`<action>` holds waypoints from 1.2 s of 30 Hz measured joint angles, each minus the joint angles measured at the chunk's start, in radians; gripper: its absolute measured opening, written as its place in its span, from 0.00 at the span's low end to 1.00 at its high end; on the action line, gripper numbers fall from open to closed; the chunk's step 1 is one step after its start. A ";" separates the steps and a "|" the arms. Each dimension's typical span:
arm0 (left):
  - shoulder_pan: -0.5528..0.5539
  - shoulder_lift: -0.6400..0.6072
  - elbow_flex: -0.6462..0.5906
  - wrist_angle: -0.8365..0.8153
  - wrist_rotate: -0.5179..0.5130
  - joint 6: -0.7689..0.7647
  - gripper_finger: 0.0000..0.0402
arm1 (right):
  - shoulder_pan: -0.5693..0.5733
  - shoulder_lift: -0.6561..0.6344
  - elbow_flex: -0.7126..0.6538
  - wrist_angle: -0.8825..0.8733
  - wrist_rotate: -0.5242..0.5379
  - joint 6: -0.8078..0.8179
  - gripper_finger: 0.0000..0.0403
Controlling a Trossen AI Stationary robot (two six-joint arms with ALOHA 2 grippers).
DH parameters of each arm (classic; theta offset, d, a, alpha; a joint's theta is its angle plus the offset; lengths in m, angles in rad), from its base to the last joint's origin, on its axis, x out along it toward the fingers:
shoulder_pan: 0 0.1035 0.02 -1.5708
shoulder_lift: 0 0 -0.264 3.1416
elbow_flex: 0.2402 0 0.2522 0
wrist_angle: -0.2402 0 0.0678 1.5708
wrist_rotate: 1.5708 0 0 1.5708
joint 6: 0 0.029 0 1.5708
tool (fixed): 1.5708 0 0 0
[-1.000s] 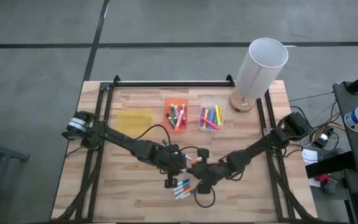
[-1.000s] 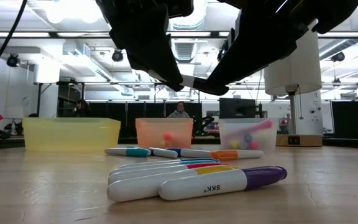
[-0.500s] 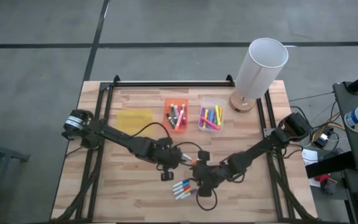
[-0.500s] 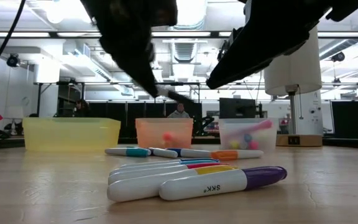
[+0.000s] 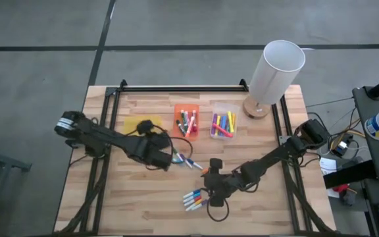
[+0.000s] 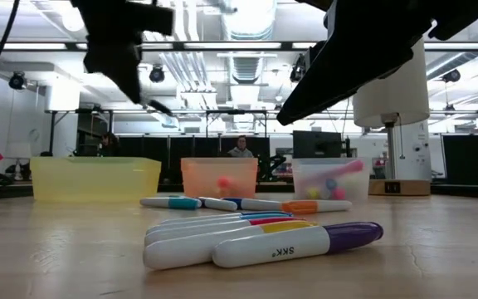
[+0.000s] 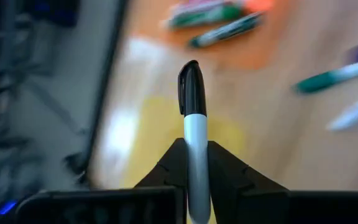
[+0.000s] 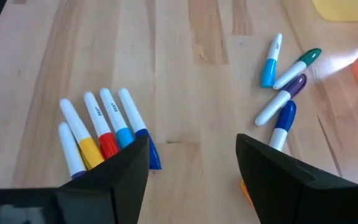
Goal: Pick & Place Markers
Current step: Put the small black marker into the yellow bin, then put the small orange marker into the yellow bin
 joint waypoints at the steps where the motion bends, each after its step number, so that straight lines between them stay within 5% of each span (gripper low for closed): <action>1: 0.007 -0.012 -0.012 -0.032 -0.016 -0.025 0.08 | 0.000 0.000 0.000 -0.001 0.000 0.000 0.58; 10: 0.123 -0.164 -0.246 -0.014 0.008 -0.085 0.09 | 0.000 0.000 0.000 0.000 0.000 0.000 0.58; 18: 0.254 -0.262 -0.422 0.186 0.205 0.031 0.09 | 0.000 0.000 0.000 0.000 0.000 0.000 0.58; 26: 0.334 -0.281 -0.447 0.221 0.188 0.032 0.11 | 0.000 0.000 0.000 0.002 0.000 0.000 0.58; 36: 0.347 -0.281 -0.447 0.235 0.218 0.063 0.33 | -0.001 0.000 0.000 0.001 0.001 0.000 0.58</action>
